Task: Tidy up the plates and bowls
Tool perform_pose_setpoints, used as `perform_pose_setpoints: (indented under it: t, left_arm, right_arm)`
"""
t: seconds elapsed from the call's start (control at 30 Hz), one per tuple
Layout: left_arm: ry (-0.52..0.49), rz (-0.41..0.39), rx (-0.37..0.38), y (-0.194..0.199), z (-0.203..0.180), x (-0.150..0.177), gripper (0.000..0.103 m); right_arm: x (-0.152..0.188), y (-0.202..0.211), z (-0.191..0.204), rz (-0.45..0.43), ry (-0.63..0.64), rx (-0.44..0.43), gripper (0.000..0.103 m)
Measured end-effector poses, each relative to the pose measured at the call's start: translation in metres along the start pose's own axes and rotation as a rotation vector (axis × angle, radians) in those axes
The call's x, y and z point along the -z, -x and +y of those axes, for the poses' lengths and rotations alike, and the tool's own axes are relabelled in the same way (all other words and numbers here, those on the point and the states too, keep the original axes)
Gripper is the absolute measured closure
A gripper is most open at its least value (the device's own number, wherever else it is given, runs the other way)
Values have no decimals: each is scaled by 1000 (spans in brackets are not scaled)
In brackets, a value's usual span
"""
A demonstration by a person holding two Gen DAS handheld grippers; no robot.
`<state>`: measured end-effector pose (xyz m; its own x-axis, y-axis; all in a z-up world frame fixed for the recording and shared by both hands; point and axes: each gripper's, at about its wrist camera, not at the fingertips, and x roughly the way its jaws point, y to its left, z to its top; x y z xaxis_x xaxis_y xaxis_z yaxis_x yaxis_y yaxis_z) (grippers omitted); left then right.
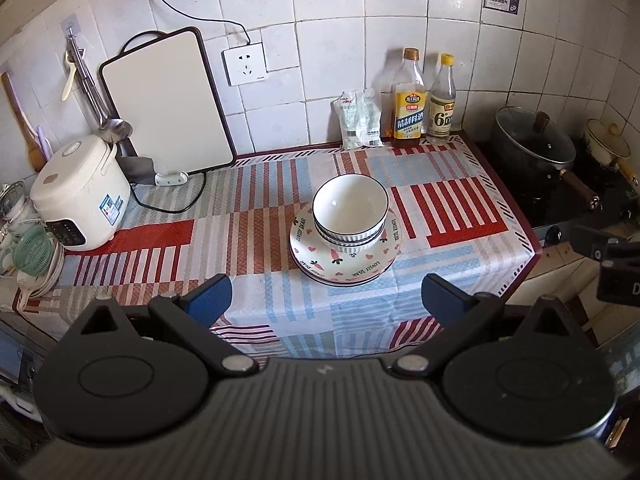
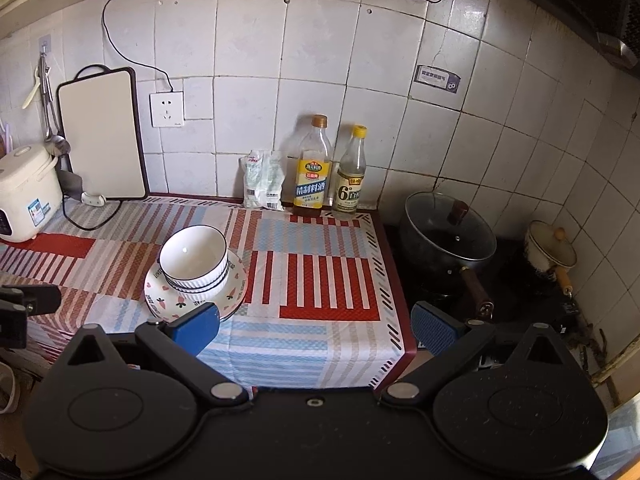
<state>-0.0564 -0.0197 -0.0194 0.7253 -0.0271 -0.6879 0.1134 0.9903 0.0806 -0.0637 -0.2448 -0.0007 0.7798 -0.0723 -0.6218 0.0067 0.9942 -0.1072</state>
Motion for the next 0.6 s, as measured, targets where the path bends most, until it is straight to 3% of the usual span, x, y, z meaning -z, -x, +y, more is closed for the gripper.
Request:
perform_pose_setpoints:
  t: [0.4, 0.6]
  left_arm:
    - [20, -59, -21, 6, -3, 2, 0]
    - [35, -60, -14, 5, -4, 5, 0]
  right_arm:
    - [6, 8, -7, -64, -63, -22, 0]
    - [10, 11, -5, -92, -37, -4, 0]
